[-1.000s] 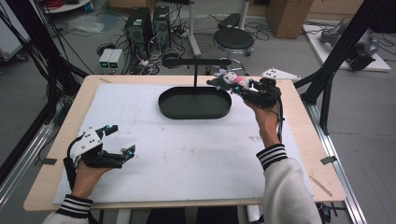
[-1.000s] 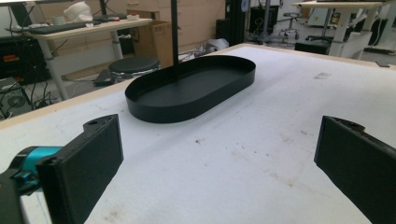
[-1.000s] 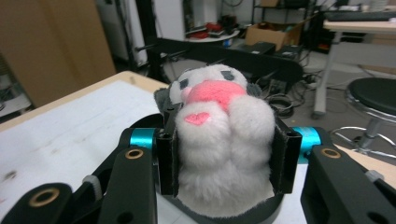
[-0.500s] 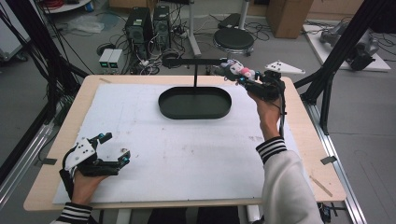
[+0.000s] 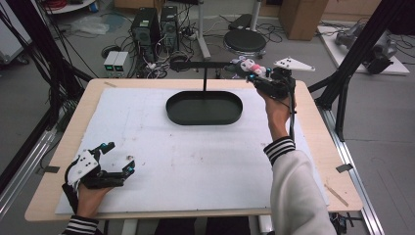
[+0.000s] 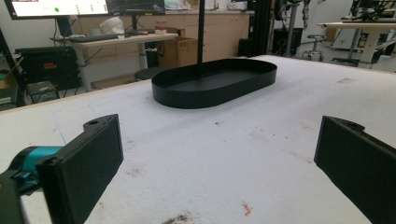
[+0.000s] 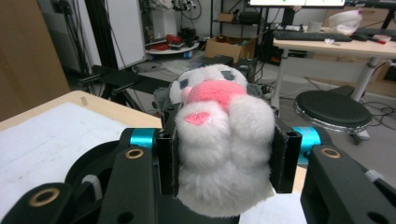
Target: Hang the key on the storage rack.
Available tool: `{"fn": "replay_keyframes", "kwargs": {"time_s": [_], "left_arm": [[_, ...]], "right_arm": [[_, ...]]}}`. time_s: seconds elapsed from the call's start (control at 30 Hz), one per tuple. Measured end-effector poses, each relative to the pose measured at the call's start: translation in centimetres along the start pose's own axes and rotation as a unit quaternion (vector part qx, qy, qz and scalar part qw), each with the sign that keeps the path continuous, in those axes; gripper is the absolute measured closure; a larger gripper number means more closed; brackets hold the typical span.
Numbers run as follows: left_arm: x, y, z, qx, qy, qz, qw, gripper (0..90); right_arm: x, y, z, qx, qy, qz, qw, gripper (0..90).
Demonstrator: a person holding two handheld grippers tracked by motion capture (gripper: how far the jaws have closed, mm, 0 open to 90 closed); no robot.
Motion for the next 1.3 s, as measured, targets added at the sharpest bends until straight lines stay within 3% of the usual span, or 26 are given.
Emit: {"fn": "replay_keyframes", "kwargs": {"time_s": [0.73,1.3], "left_arm": [[-0.2,-0.1,0.0,0.005,-0.007,0.000,1.0000,1.7],[-0.2,-0.1,0.0,0.004,-0.007,0.003,1.0000,1.7]], "right_arm": [[0.9,2.6,-0.1,0.011,0.014,-0.007,0.9998,55.3],[3.6,1.1,-1.3,0.002,0.026,-0.032,0.9992,55.3]]}}
Point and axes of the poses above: each handheld gripper's, and its own axes: y roughly forward along the jaws, z roughly out of its top, x roughly to its right, the point moved 10 cm from there along y, roughly forward along the jaws, and after that the axes turned 11 degrees about z, right-handed, at the moved point
